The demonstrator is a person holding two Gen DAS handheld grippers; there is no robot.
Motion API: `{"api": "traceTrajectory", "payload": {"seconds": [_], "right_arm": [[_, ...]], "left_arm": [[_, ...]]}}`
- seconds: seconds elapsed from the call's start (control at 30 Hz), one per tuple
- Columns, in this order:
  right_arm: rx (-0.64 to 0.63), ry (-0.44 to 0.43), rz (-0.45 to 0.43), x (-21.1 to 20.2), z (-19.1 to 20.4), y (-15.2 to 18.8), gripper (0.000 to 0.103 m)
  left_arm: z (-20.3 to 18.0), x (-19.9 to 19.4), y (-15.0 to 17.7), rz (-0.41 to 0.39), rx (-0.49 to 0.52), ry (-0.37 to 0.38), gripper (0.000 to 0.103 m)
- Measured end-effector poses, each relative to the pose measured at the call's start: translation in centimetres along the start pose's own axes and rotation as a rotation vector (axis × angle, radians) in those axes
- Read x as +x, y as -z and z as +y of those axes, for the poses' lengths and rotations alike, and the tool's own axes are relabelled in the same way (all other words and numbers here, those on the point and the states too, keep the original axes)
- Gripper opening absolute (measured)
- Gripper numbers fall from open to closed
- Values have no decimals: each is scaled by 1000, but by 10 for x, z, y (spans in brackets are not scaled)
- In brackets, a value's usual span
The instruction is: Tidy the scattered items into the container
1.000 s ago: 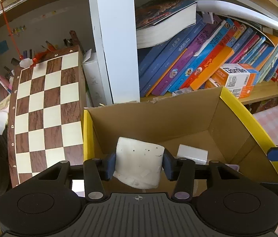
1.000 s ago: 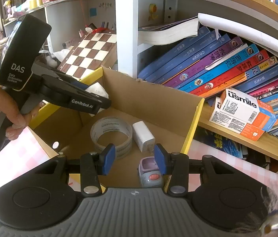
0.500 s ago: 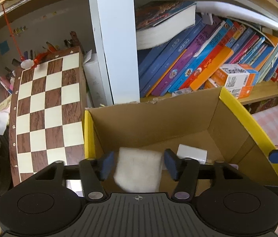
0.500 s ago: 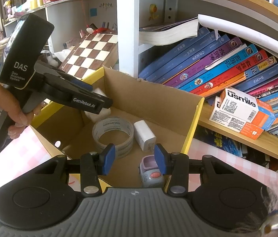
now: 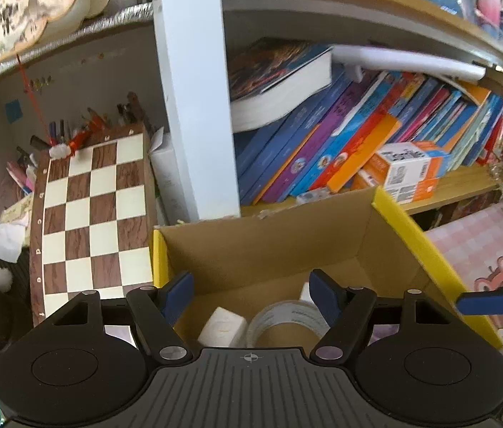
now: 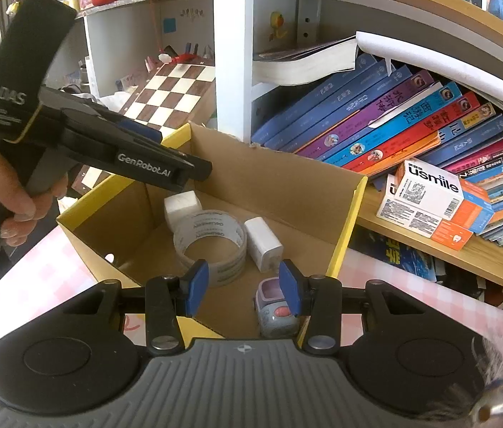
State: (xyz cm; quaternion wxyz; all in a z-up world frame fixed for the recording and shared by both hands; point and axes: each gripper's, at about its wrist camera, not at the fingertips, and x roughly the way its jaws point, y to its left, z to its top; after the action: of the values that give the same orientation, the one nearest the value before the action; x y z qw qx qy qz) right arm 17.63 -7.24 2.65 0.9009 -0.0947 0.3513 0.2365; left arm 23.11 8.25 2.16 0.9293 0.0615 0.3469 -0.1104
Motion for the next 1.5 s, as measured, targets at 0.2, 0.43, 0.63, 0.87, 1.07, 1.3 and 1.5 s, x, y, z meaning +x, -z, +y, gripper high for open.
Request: {"api": "traceTrajectory", "payload": {"seconds": [0.2,0.43,0.63,0.87,1.07,1.3,1.5], "right_arm": [[9,5,-13,-11,3,2,41],[36,13,-31,-28,6,9,42],[76,20,-50,-45,7,19,42],[124,50,-41,-63,10,45,42],[157,102,-25,-77,8,67,45],[195,157,-16,-92,2,89,50],[221,193,-2,-101,0,104,56]], "left_arm": [[-11,-27,0,-45,2,17,76],[-22,-63,10,-87,0,37,81],[-28,-91,26,-107,-70,28,85],[-36,-108,57,-58,-139,-61,85],[-43,-117,78,-22,-168,-142,86],[-63,-126,90,-8,-144,-183,86],[-83,-129,98,5,-107,-194,86]]}}
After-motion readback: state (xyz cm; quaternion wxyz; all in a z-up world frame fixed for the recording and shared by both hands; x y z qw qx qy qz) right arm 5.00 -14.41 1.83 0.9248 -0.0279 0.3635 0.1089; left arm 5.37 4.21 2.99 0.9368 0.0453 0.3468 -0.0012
